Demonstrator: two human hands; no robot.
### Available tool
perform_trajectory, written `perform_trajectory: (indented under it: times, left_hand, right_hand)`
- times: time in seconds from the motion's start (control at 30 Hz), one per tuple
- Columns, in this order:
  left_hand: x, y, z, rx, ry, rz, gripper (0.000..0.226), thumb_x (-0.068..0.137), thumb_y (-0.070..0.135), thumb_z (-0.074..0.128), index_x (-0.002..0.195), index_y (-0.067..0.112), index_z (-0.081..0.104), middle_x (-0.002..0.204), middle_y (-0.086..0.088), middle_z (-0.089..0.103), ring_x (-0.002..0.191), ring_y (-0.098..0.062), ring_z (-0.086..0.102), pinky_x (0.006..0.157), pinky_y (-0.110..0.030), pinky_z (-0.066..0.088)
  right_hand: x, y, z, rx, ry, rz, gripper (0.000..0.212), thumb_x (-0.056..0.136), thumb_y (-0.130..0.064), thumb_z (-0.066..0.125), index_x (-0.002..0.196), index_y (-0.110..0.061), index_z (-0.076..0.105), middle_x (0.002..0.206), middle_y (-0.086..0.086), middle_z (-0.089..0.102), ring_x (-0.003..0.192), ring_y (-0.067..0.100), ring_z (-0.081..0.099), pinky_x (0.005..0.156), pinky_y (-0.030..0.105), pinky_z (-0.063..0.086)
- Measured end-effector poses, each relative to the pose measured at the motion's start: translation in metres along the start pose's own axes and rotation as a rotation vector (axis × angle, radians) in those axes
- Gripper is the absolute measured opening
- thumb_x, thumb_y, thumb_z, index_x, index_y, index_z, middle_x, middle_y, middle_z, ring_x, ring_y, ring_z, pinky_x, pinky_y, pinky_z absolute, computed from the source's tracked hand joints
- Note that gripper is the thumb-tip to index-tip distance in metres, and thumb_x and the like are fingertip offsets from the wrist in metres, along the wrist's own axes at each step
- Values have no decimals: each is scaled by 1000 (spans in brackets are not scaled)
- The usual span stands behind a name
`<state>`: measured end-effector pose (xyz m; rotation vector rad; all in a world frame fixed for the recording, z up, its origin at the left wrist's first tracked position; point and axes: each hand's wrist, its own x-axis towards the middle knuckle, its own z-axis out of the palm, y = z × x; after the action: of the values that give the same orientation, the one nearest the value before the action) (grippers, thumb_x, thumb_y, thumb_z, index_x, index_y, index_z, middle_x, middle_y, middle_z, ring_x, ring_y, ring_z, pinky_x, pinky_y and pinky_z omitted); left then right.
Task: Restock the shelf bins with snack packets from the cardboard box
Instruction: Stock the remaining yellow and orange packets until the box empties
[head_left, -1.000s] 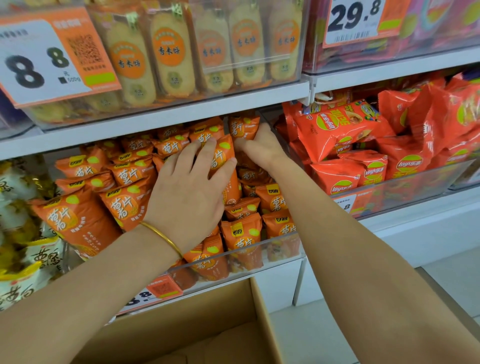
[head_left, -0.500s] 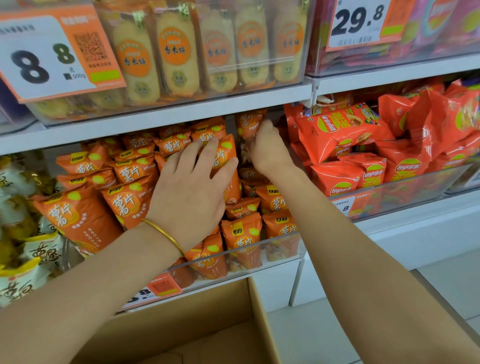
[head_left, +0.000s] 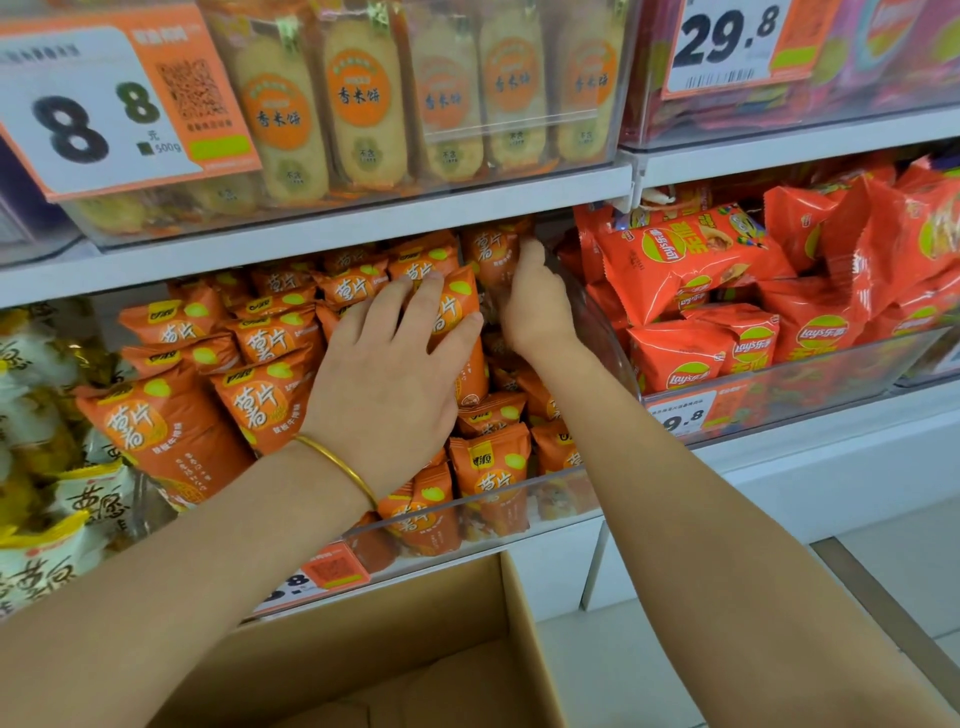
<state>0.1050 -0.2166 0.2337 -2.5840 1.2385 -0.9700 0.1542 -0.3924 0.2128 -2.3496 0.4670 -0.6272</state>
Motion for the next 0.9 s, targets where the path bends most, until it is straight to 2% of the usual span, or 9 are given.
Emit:
perform_trajectory:
  times: [0.2,0.33,0.47,0.57,0.7,0.9]
  left_hand:
    - [1,0,-1,1,-3,6,56,74,19,63,129,13,57,137,-25,46,123,-46,45,95,-54,40]
    - [1,0,-1,5,4,13,55,75,19,59,129,12,57,137,-26,46,123,-46,44,94,-54,41]
    - [2,-1,-1,7,7,14,52,79,22,51,131,13,55,138,-25,45,124,-46,44,95,-54,40]
    - [2,-1,-2,27,-5,13,56,80,28,39,132,14,53,138,-24,44,124,-45,44,95,-53,39]
    - [1,-1,-2,29,-3,16,56,80,28,37,133,15,53,139,-25,44,125,-45,43,96,-54,39]
    - [1,-1,-1,36,-10,25,55,81,27,41,133,15,52,140,-24,43,125,-45,42,96,-54,39]
  right_hand:
    - [9,-3,-4,197,-142,75,56,91,-10,56,136,-6,24,131,19,51,122,35,50,103,49,40]
    - [16,-8,-7,240,-173,150,51,90,-14,58,133,-4,33,133,16,48,123,32,48,103,46,41]
    - [16,-4,-8,251,-172,151,53,89,-14,59,135,-4,33,133,15,49,123,31,48,103,43,41]
    - [13,-2,-4,230,-186,120,64,84,-19,68,135,-6,31,133,15,49,124,33,47,104,47,40]
    - [15,-2,0,219,-137,122,67,82,-21,72,132,-5,30,131,15,50,123,33,47,102,47,41]
    - [18,-4,3,331,-135,154,76,75,-24,77,131,-11,27,129,11,49,123,31,48,101,49,43]
